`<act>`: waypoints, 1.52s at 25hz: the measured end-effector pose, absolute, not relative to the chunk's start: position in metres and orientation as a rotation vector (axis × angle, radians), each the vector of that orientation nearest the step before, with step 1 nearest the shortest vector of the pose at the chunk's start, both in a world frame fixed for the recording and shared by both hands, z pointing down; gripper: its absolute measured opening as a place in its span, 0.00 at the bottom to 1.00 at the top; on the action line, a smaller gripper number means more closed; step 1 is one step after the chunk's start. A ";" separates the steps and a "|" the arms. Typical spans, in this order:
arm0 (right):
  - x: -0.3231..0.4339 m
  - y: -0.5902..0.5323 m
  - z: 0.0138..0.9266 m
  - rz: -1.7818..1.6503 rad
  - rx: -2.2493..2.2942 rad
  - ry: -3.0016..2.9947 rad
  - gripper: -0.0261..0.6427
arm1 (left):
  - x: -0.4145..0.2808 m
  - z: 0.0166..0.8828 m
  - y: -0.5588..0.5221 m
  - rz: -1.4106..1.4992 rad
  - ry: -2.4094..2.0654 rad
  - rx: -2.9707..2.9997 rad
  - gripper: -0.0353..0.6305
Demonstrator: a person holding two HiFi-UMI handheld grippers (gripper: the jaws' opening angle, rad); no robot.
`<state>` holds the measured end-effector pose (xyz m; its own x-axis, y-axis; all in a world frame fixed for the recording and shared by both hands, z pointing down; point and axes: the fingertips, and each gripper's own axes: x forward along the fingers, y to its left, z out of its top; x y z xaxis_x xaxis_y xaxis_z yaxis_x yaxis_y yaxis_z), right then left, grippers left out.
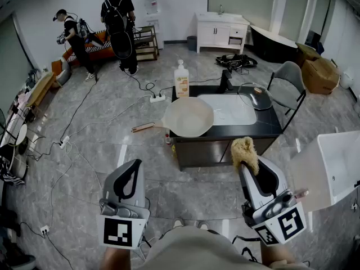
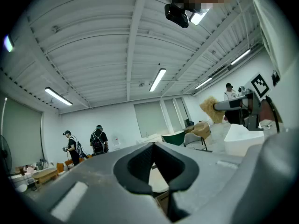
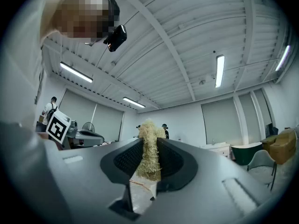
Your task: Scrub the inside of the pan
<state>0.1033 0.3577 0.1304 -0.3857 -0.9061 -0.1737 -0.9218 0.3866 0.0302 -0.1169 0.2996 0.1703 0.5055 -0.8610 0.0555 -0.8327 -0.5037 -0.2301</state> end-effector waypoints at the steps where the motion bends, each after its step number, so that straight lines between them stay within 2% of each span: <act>1: 0.104 0.358 0.131 0.183 -1.662 2.510 0.17 | -0.116 0.171 0.300 -0.243 1.459 -2.571 0.06; 18: 0.117 0.360 0.139 0.088 -1.574 2.515 0.18 | -0.099 0.173 0.314 -0.236 1.485 -2.569 0.06; 19: 0.120 0.360 0.140 0.087 -1.574 2.509 0.18 | -0.095 0.173 0.316 -0.223 1.471 -2.583 0.12; 20: 0.123 0.361 0.141 0.086 -1.576 2.503 0.18 | -0.092 0.172 0.319 -0.211 1.453 -2.602 0.28; 21: 0.127 0.361 0.142 0.084 -1.578 2.498 0.18 | -0.088 0.172 0.322 -0.204 1.439 -2.615 0.35; 22: 0.130 0.361 0.143 0.081 -1.579 2.494 0.18 | -0.086 0.172 0.323 -0.206 1.432 -2.620 0.37; 38: 0.176 0.369 0.167 0.007 -1.523 2.537 0.18 | -0.049 0.184 0.333 -0.279 1.462 -2.541 0.37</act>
